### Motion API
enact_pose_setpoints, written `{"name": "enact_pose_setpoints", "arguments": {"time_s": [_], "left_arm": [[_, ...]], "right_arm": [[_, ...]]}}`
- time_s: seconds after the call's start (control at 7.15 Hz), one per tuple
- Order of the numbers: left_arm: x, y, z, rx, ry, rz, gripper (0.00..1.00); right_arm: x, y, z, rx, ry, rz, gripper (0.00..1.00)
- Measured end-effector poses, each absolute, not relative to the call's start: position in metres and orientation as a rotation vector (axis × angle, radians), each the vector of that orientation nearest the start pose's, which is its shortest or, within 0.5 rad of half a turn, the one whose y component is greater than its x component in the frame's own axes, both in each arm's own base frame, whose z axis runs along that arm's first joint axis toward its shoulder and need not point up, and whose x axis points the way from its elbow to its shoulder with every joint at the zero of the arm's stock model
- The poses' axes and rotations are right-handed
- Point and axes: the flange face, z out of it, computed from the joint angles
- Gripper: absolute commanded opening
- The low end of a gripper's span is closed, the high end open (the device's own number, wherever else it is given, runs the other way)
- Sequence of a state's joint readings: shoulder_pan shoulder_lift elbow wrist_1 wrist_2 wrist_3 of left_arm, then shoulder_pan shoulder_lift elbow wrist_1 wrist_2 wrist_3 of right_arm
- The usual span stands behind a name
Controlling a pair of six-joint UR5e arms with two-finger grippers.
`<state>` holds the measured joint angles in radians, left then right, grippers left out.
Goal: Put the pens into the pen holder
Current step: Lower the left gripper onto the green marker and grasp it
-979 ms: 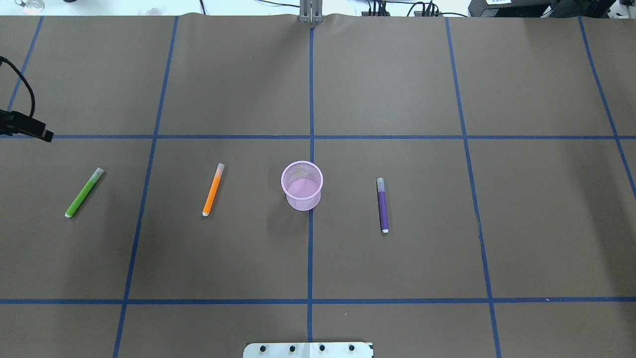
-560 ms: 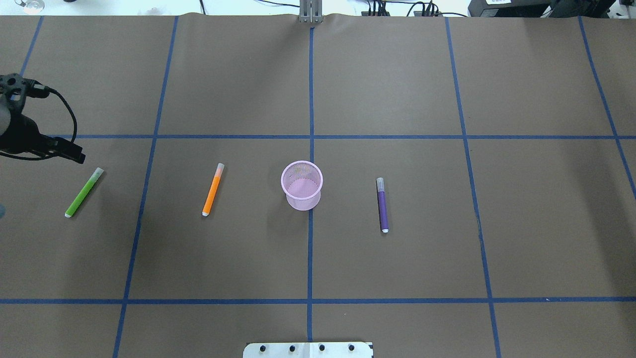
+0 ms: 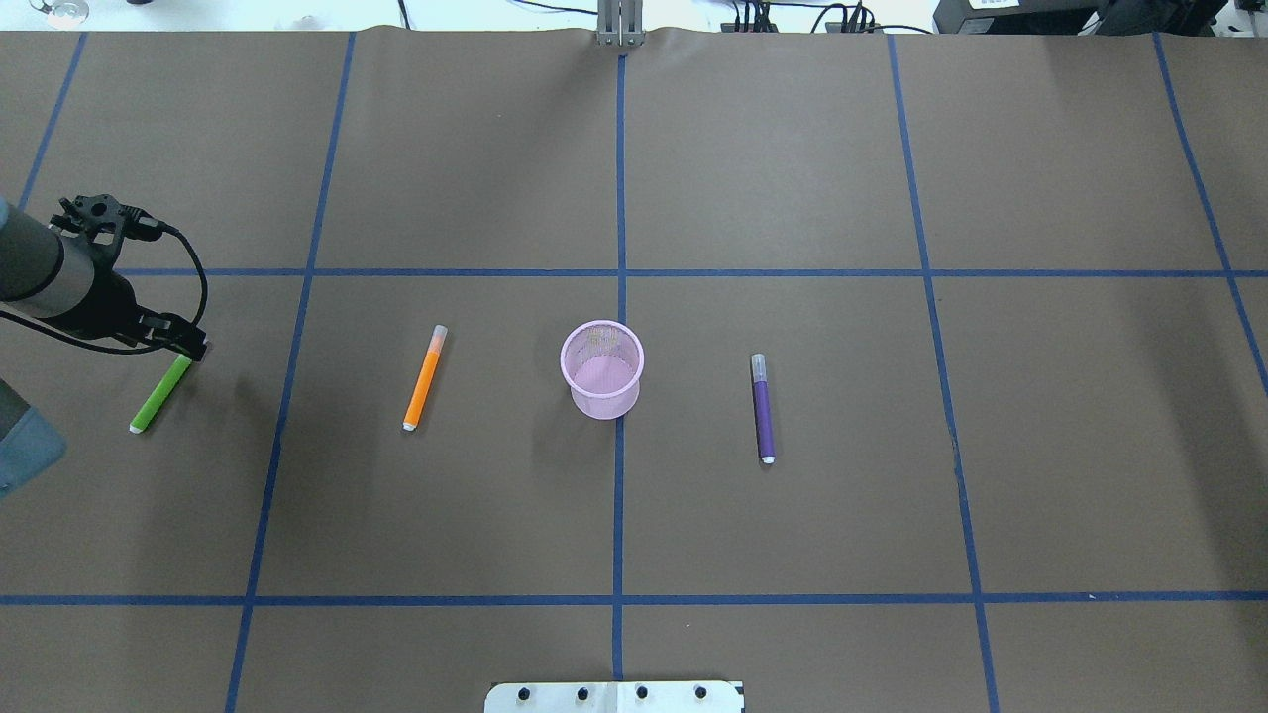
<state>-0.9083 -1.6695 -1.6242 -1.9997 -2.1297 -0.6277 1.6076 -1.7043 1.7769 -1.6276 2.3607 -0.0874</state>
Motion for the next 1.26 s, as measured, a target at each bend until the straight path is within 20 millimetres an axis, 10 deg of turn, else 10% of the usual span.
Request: {"name": "enact_pose_setpoints", "arguments": {"time_s": [1.26], "left_arm": [[0.297,-0.487,0.55,0.107,0.768,0.221,0.61]], "right_arm": [[0.079,-0.433,0.626,0.061,-0.786,-0.053,1.0]]}}
